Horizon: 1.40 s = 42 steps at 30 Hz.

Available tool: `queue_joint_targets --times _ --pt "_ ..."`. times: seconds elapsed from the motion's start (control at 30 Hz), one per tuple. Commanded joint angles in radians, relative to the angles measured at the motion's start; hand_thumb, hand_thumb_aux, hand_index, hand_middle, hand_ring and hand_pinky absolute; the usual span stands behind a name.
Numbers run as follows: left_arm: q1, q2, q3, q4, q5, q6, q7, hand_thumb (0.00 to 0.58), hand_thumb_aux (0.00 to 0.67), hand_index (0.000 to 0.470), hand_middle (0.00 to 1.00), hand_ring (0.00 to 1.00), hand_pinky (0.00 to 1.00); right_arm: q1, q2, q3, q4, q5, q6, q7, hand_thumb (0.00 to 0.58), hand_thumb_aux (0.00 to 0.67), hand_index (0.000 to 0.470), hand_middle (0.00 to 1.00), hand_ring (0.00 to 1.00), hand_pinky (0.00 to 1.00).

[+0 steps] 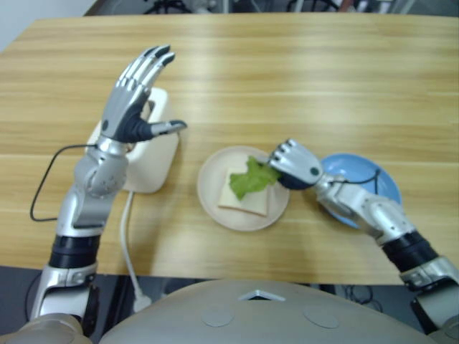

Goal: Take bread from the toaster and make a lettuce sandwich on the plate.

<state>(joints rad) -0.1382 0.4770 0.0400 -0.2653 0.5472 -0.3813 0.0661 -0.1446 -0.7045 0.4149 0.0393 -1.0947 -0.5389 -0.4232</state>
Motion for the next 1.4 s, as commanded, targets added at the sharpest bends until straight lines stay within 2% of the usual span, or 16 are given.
queue_joint_targets --times 0.03,0.37,0.4,0.43,0.47,0.5,0.53,0.57,0.97,1.4 --pt "-0.003 -0.009 -0.011 0.009 0.017 0.000 0.001 0.000 0.000 0.000 0.00 0.00 0.00 -0.022 0.023 0.053 0.047 -0.038 -0.011 0.019 0.580 0.670 0.460 1.00 1.00 1.00" --pt "0.000 -0.025 -0.018 0.005 0.036 0.000 0.010 0.000 0.000 0.000 0.00 0.00 0.00 -0.032 0.021 0.069 0.064 -0.110 0.037 -0.035 0.580 0.670 0.460 1.00 1.00 1.00" --pt "0.001 -0.025 -0.017 0.005 0.037 0.000 0.011 0.000 0.000 0.000 0.00 0.00 0.00 -0.035 0.017 0.067 0.067 -0.117 0.044 -0.038 0.580 0.670 0.460 0.94 0.94 0.94" --pt "0.004 -0.026 -0.017 0.005 0.038 0.001 0.012 0.000 0.000 0.000 0.00 0.00 0.00 -0.038 0.014 0.066 0.071 -0.124 0.053 -0.044 0.560 0.547 0.375 0.75 0.75 0.75" --pt "0.006 -0.026 -0.016 0.005 0.040 0.001 0.014 0.000 0.000 0.000 0.00 0.00 0.00 -0.042 0.012 0.064 0.075 -0.132 0.062 -0.051 0.538 0.489 0.336 0.49 0.49 0.49" --pt "0.008 -0.027 -0.016 0.004 0.041 0.002 0.015 0.000 0.000 0.000 0.00 0.00 0.00 -0.045 0.010 0.062 0.078 -0.140 0.073 -0.056 0.538 0.489 0.336 0.49 0.49 0.49" --pt "0.010 -0.028 -0.015 0.002 0.043 0.002 0.015 0.000 0.000 0.000 0.00 0.00 0.00 -0.047 0.008 0.060 0.080 -0.153 0.089 -0.064 0.468 0.376 0.258 0.00 0.00 0.00" --pt "0.011 -0.028 -0.016 0.001 0.044 0.003 0.016 0.000 0.000 0.000 0.00 0.00 0.00 -0.049 0.006 0.059 0.082 -0.163 0.106 -0.066 0.000 0.000 0.000 0.00 0.00 0.00" --pt "0.016 -0.028 -0.023 0.005 0.047 -0.002 0.013 0.000 0.000 0.000 0.00 0.00 0.00 -0.045 -0.049 0.034 0.058 -0.177 0.191 -0.070 0.000 0.000 0.000 0.00 0.00 0.00" --pt "0.015 -0.035 -0.039 0.022 0.036 -0.001 0.003 0.000 0.000 0.000 0.00 0.00 0.00 -0.101 -0.057 0.036 0.178 -0.178 0.277 -0.025 0.000 0.000 0.000 0.00 0.00 0.00"
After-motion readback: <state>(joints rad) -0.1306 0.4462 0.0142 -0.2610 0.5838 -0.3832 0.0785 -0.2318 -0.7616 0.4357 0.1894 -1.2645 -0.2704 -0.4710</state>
